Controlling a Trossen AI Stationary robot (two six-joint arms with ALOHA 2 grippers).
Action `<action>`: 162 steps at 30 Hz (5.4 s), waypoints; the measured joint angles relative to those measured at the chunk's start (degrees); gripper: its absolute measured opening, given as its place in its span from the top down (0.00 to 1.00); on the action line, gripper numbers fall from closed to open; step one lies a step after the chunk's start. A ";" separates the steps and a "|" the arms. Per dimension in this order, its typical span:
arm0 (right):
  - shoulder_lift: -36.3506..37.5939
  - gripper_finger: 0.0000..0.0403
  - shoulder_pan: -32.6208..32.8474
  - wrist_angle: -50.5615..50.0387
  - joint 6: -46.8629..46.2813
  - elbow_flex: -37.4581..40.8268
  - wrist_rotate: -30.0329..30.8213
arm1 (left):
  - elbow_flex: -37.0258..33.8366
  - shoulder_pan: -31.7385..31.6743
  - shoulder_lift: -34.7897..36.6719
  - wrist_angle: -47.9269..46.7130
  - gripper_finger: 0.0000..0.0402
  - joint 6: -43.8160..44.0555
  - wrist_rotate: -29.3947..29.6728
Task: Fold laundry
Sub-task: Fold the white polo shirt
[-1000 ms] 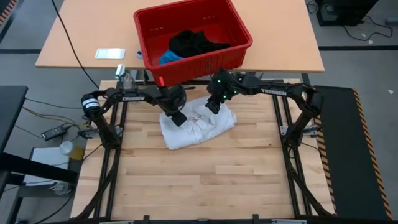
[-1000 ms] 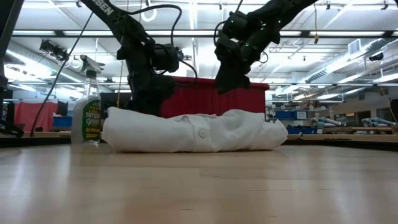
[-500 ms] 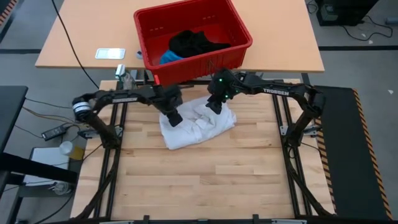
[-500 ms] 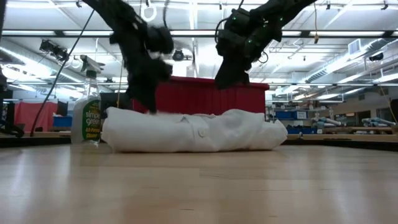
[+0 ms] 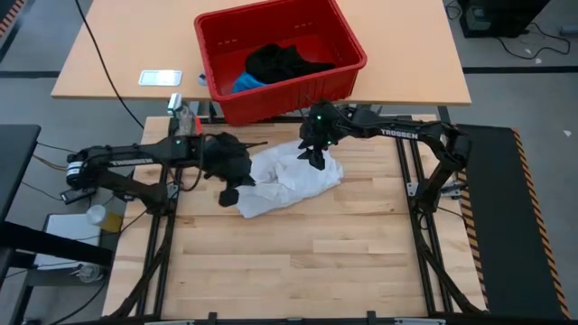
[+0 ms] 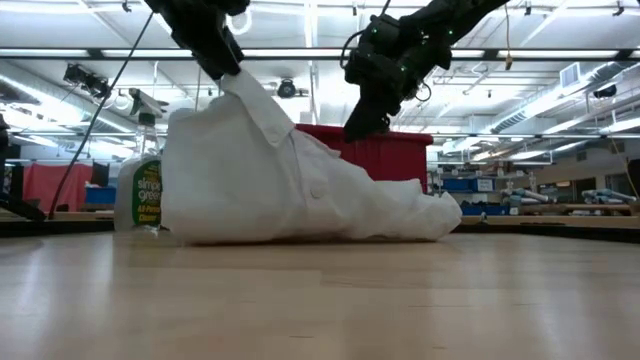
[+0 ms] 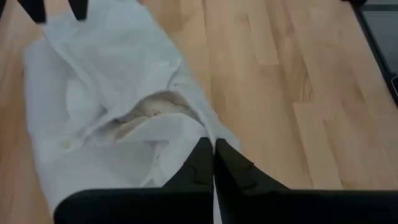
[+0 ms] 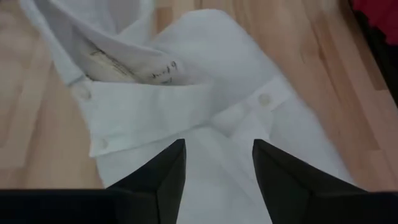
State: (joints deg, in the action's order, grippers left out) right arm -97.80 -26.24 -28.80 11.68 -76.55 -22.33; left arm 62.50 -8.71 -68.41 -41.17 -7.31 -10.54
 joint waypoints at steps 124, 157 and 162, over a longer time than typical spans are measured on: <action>-6.21 0.98 0.62 -15.11 -24.72 -5.86 18.62 | -0.04 1.68 -8.15 -4.05 1.00 13.84 40.78; -6.16 0.76 -5.25 -0.60 -35.93 8.24 20.32 | -0.04 -21.46 -30.04 26.83 0.81 -7.00 25.96; -6.07 0.56 -7.63 -2.24 -36.14 8.28 18.64 | 0.04 -21.34 -30.18 32.86 0.62 -5.84 25.53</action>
State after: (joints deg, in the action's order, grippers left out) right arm -103.87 -33.86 -31.04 -24.46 -68.28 -3.69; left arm 62.54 -30.04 -98.59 -8.32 -13.15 14.98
